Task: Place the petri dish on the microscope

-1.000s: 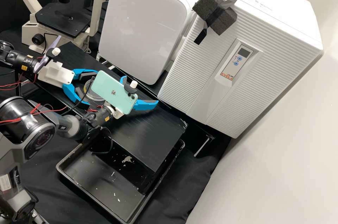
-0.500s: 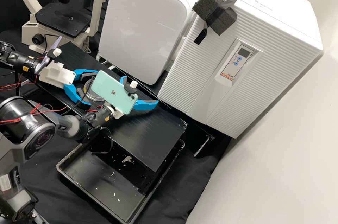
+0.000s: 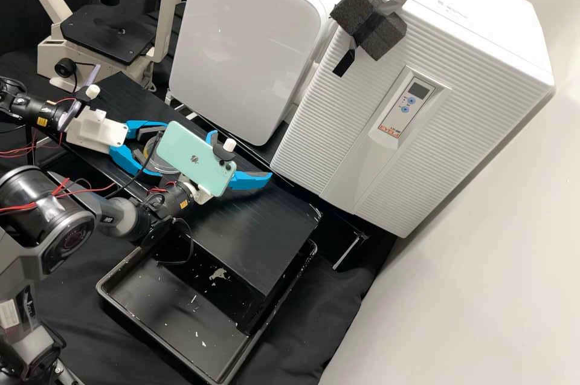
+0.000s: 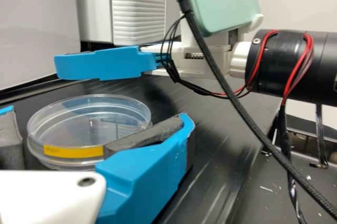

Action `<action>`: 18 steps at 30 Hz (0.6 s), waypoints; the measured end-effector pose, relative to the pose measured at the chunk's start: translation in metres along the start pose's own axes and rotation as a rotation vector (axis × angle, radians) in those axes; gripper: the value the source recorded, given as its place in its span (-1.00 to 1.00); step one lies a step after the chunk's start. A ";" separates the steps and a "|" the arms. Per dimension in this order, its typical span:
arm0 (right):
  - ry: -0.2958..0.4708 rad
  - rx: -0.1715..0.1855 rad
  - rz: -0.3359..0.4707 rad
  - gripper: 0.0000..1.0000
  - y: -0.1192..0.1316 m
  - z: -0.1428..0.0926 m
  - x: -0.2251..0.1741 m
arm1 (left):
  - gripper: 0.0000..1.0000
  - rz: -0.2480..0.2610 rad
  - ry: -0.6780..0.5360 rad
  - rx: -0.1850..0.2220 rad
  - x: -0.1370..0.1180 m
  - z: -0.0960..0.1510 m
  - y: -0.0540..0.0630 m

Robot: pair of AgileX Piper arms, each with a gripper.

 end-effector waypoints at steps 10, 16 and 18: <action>0.000 0.000 0.000 1.00 0.000 0.000 0.000 | -1.00 0.007 0.015 -0.005 -0.001 -0.001 0.000; 0.000 0.000 0.000 1.00 0.000 0.000 0.000 | -1.00 0.009 0.019 -0.003 -0.001 -0.003 0.000; 0.000 0.000 0.000 1.00 0.000 0.000 0.000 | -1.00 0.009 0.021 -0.003 -0.001 -0.004 0.000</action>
